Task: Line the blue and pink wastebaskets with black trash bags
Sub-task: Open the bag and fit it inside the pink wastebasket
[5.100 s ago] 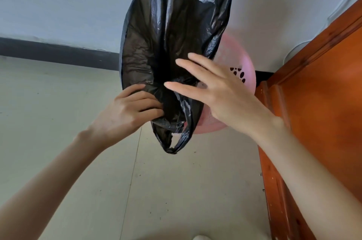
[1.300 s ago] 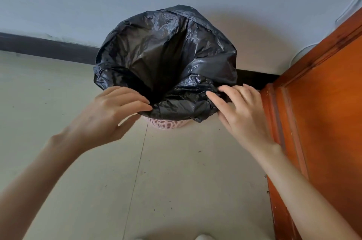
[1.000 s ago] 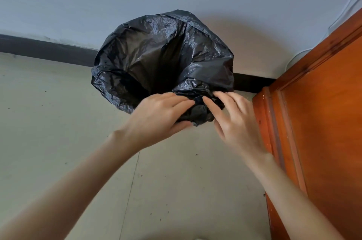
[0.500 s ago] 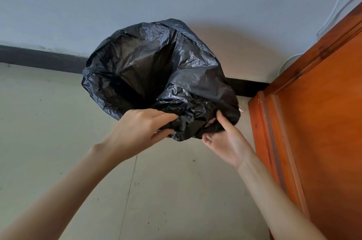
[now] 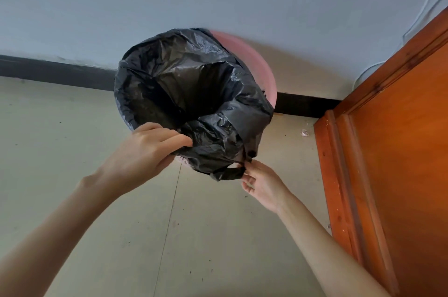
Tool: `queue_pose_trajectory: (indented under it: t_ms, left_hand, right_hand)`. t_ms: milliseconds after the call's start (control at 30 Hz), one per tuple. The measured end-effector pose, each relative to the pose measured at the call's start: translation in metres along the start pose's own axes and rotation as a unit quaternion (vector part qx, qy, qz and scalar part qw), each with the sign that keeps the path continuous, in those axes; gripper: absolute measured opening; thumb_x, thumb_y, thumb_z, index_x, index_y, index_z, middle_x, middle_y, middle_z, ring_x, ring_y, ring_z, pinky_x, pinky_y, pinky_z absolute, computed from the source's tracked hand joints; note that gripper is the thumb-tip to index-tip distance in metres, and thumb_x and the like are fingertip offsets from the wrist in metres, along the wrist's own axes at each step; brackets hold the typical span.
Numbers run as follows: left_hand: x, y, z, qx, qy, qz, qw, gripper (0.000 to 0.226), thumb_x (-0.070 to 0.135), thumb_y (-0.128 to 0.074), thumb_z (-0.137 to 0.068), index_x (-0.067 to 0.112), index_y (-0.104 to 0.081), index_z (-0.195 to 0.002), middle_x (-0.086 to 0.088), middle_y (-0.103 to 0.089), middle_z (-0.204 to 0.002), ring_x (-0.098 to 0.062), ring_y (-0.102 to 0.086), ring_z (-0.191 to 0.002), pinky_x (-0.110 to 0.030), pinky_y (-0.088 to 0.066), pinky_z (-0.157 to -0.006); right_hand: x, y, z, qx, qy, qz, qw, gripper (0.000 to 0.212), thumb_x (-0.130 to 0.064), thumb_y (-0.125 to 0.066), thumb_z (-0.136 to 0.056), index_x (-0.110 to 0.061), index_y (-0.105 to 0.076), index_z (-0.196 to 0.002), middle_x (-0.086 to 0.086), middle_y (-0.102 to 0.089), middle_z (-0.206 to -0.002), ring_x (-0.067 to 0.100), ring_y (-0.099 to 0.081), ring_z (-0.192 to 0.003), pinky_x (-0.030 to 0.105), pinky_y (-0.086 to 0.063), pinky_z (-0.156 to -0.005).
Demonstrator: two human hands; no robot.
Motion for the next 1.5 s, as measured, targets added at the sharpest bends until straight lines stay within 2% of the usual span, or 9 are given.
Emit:
queue_pose_trajectory:
  t_ms: [133,267,367,567,833,967,1133,1333,1500]
  left_hand:
    - [-0.016,0.005,0.008,0.002,0.003,-0.036,0.999,0.023,0.004,-0.046,-0.081,0.016,-0.049,-0.099,-0.004,-0.067,-0.08,-0.025,-0.062,-0.071,-0.029,-0.039,-0.083]
    - [-0.028,0.009,0.017,0.018,-0.005,-0.055,0.998,0.033,-0.009,-0.051,-0.073,0.014,-0.049,-0.097,-0.009,-0.067,-0.078,-0.028,-0.062,-0.065,-0.032,-0.041,-0.087]
    - [-0.034,0.008,0.025,0.029,-0.008,-0.052,0.998,0.037,-0.014,-0.049,-0.072,0.014,-0.049,-0.096,-0.009,-0.066,-0.078,-0.024,-0.058,-0.069,-0.032,-0.038,-0.094]
    - [-0.03,0.002,0.028,0.04,-0.025,-0.044,0.998,0.039,-0.016,-0.046,-0.071,0.014,-0.049,-0.095,-0.007,-0.064,-0.077,-0.018,-0.051,-0.074,-0.035,-0.035,-0.1]
    - [-0.05,0.012,0.037,0.082,0.003,-0.056,0.995,0.029,-0.012,-0.044,-0.077,0.014,-0.048,-0.09,-0.012,-0.067,-0.086,-0.018,-0.053,-0.091,-0.036,-0.028,-0.108]
    - [-0.059,0.012,0.041,0.081,0.015,-0.049,0.995,0.023,-0.007,-0.041,-0.082,0.011,-0.051,-0.09,-0.015,-0.067,-0.092,-0.02,-0.056,-0.096,-0.042,-0.032,-0.107]
    - [-0.067,0.012,0.044,0.052,0.026,-0.023,0.998,0.023,0.016,-0.033,-0.096,0.008,-0.053,-0.091,-0.015,-0.068,-0.101,-0.027,-0.059,-0.103,-0.041,-0.029,-0.111]
    - [-0.02,0.031,0.016,0.045,0.031,0.062,0.997,0.058,0.004,-0.033,-0.067,0.01,-0.047,-0.123,-0.006,-0.05,-0.132,-0.022,-0.038,-0.132,-0.049,-0.024,-0.112]
    - [0.037,0.008,-0.03,-0.024,-0.023,0.035,0.999,0.051,0.039,-0.037,-0.09,0.011,-0.045,-0.132,-0.006,-0.059,-0.126,-0.02,-0.053,-0.118,-0.037,-0.041,-0.102]
  right_hand:
    - [-0.046,0.012,0.021,0.138,0.191,0.07,0.969,0.026,0.007,-0.044,-0.088,-0.013,-0.059,-0.092,0.002,-0.063,-0.087,0.017,-0.06,-0.085,0.029,-0.047,-0.078]
    - [-0.103,-0.01,0.073,0.2,0.5,0.299,0.788,0.022,0.002,-0.046,-0.086,-0.014,-0.058,-0.094,-0.008,-0.061,-0.09,0.008,-0.059,-0.088,0.022,-0.047,-0.081]
    - [-0.124,-0.044,0.093,0.153,0.548,0.368,0.735,0.016,-0.023,-0.057,-0.086,-0.016,-0.057,-0.101,-0.012,-0.061,-0.088,-0.003,-0.058,-0.082,0.009,-0.043,-0.074]
    - [-0.121,-0.057,0.088,0.148,0.408,0.468,0.77,0.03,-0.022,-0.071,-0.08,-0.019,-0.059,-0.107,-0.008,-0.068,-0.076,-0.006,-0.057,-0.068,0.001,-0.038,-0.064]
    - [-0.1,-0.033,0.09,-0.027,0.191,0.007,0.981,0.03,-0.008,-0.066,-0.074,-0.013,-0.056,-0.101,0.004,-0.069,-0.089,0.013,-0.065,-0.073,0.024,-0.056,-0.063]
    - [-0.083,-0.02,0.087,-0.069,0.116,-0.002,0.991,0.067,-0.021,-0.091,-0.043,-0.008,-0.06,-0.101,0.008,-0.07,-0.085,0.01,-0.059,-0.063,0.016,-0.044,-0.043]
    - [-0.061,0.002,0.067,0.039,0.111,0.042,0.992,0.014,0.001,-0.059,-0.082,-0.012,-0.061,-0.089,0.001,-0.067,-0.074,0.008,-0.055,-0.061,0.016,-0.044,-0.051]
    - [-0.058,-0.01,0.056,0.06,0.147,0.142,0.977,0.02,0.004,-0.05,-0.089,-0.014,-0.059,-0.082,-0.004,-0.061,-0.07,0.009,-0.053,-0.068,0.021,-0.045,-0.067]
    - [-0.061,-0.012,0.057,0.081,0.155,0.145,0.974,0.016,0.002,-0.051,-0.089,-0.013,-0.058,-0.088,-0.001,-0.063,-0.077,0.011,-0.056,-0.073,0.026,-0.044,-0.072]
Point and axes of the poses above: each hand's wrist, its own z-axis away from the middle knuckle, its own y-axis out of the back of the hand, x = y × z, the point moved 5 cm from there along -z, towards the middle knuckle
